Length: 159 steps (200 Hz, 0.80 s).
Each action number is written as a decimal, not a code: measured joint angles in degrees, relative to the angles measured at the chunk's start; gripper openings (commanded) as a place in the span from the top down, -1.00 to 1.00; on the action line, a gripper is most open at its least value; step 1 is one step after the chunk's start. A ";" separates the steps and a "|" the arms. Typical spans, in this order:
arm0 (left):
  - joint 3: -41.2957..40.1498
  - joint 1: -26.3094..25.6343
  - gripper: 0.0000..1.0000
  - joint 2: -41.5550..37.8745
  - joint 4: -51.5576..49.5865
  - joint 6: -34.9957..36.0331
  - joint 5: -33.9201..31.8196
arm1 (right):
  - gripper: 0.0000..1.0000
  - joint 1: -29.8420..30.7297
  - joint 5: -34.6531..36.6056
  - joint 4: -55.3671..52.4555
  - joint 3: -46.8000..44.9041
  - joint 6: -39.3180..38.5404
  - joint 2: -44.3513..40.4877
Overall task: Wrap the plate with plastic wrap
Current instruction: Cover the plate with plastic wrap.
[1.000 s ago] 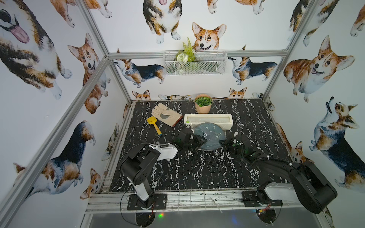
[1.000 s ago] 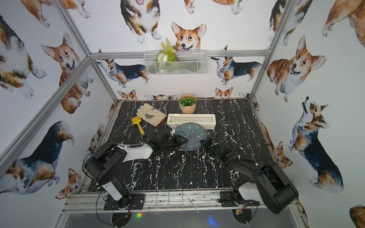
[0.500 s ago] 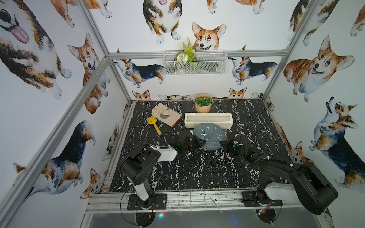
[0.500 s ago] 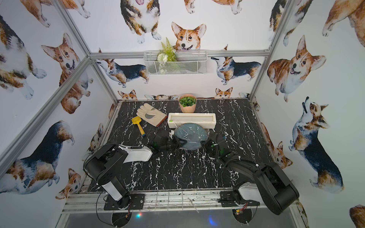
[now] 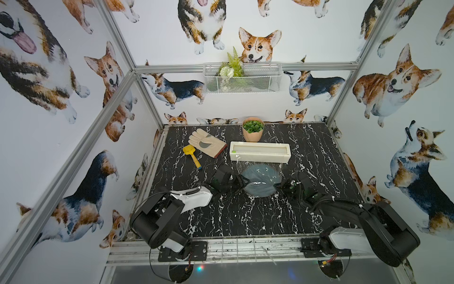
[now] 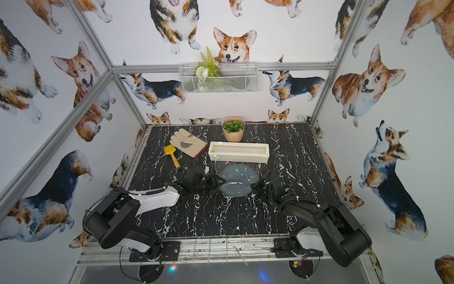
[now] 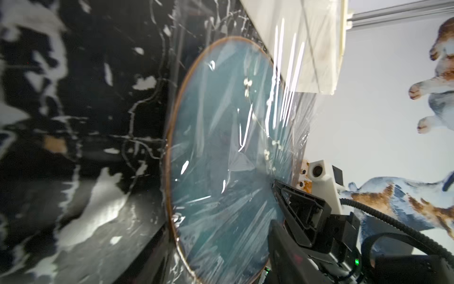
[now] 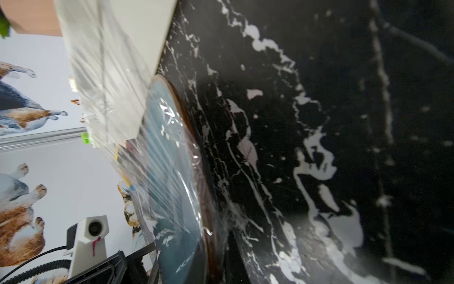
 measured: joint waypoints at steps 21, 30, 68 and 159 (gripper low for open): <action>0.66 1.55 -0.21 -1.33 -3.32 2.05 -0.17 | 1.00 0.02 -1.07 3.96 -0.55 -0.63 2.45; 1.42 2.38 -0.20 -2.03 -5.09 3.10 -0.44 | 1.00 0.00 -1.36 5.53 -0.92 -0.72 3.21; 5.20 8.35 -0.18 -4.46 -11.61 7.96 -0.76 | 0.35 -0.37 -2.58 7.54 -2.14 -1.18 2.78; 14.21 18.49 -0.16 -2.14 -18.73 14.27 2.99 | -0.39 -10.60 -2.95 -16.96 -0.52 -7.34 -20.06</action>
